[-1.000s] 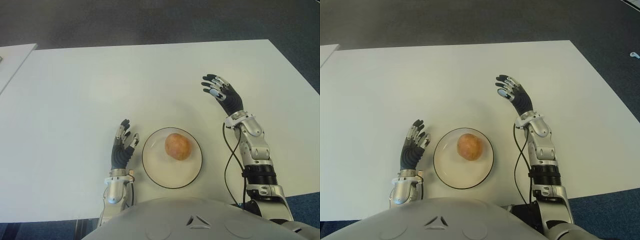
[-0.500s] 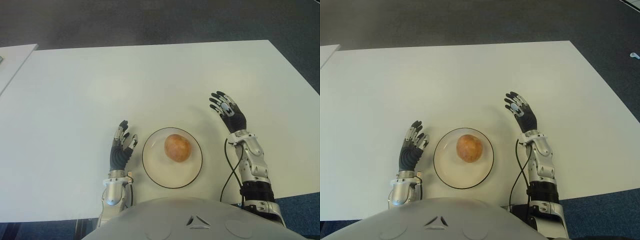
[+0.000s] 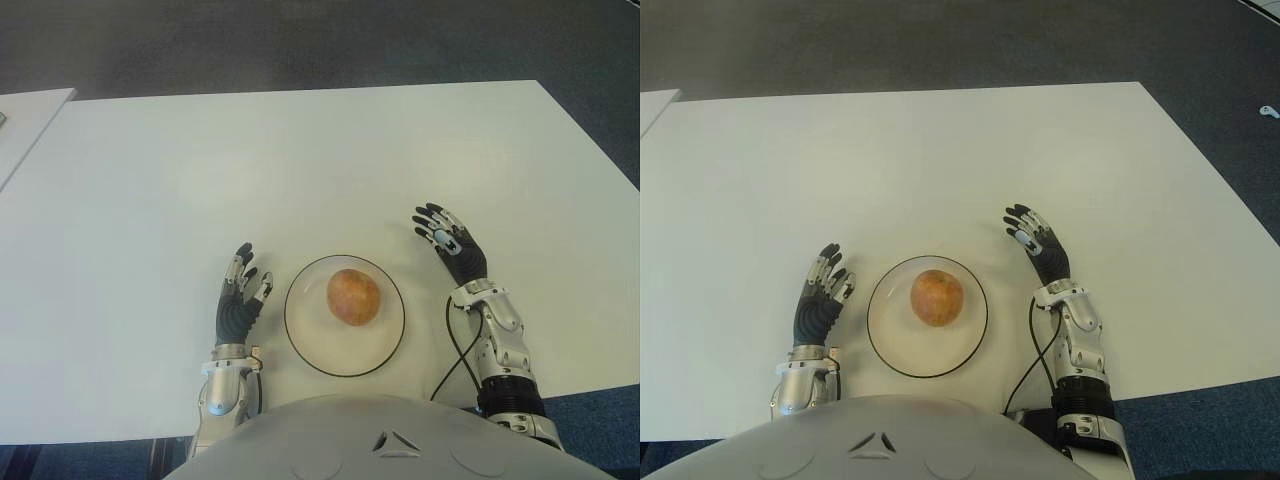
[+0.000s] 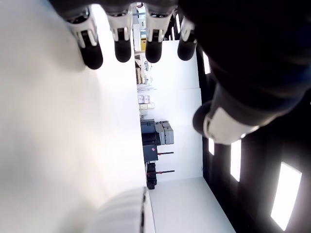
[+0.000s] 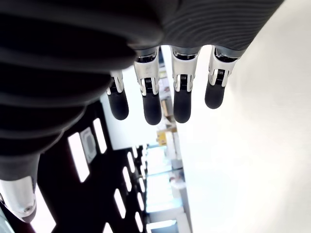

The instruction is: Put the apples into the plate.

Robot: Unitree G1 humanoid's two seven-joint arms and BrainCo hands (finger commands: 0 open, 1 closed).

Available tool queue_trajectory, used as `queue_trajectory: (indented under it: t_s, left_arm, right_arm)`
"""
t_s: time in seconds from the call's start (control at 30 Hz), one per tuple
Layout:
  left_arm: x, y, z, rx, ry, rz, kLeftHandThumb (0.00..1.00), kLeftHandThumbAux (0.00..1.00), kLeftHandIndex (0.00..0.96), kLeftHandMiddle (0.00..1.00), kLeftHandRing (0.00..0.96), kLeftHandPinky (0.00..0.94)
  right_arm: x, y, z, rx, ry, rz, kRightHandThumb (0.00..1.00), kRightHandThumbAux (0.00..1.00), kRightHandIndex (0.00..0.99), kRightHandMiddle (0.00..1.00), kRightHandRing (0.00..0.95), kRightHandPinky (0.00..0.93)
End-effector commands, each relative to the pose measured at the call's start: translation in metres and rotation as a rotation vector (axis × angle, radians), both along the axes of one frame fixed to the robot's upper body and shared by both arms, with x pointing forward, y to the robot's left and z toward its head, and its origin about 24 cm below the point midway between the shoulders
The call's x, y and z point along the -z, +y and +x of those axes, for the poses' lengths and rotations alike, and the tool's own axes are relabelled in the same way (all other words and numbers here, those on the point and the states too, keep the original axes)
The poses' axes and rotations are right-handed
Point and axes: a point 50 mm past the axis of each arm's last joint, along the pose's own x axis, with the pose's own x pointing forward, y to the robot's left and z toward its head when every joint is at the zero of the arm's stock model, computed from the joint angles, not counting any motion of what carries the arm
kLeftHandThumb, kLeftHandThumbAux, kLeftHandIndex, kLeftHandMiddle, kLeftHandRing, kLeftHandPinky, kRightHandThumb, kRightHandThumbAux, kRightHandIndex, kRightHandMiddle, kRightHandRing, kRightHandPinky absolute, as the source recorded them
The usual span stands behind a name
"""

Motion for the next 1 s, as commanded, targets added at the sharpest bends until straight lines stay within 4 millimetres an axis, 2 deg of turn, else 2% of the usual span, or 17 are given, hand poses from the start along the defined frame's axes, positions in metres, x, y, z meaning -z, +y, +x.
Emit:
queue_trajectory:
  t_s: [0.03,0.47,0.63,0.77,1.0]
  left_arm:
    - [0.003,0.002,-0.006,0.002,0.03,-0.015,0.134,0.651,0.078,0.062,0.06,0.083]
    - [0.003,0.005,-0.015,-0.115,0.036,-0.083,0.154,0.661,0.1,0.047,0.045,0.08]
    - [0.004,0.003,-0.016,-0.127,0.029,-0.123,0.17,0.655,0.092,0.045,0.039,0.059]
    - [0.004,0.002,-0.015,-0.145,0.015,-0.143,0.168,0.631,0.079,0.028,0.02,0.033]
    - [0.005,-0.003,-0.012,-0.167,0.002,-0.229,0.183,0.567,0.07,0.003,0.002,0.005]
  right_arm:
    - [0.009,0.008,-0.007,-0.019,0.013,0.003,0.384,0.609,0.16,0.211,0.169,0.176]
    - [0.015,0.018,-0.026,0.063,-0.005,0.015,0.291,0.593,0.126,0.174,0.133,0.125]
    - [0.018,0.02,-0.033,0.119,0.005,0.034,0.264,0.587,0.083,0.123,0.082,0.078]
    - [0.019,0.021,-0.036,0.129,0.0,0.015,0.227,0.573,0.048,0.071,0.035,0.04]
    - [0.019,0.022,-0.039,0.129,-0.001,-0.012,0.194,0.55,0.031,0.042,0.009,0.031]
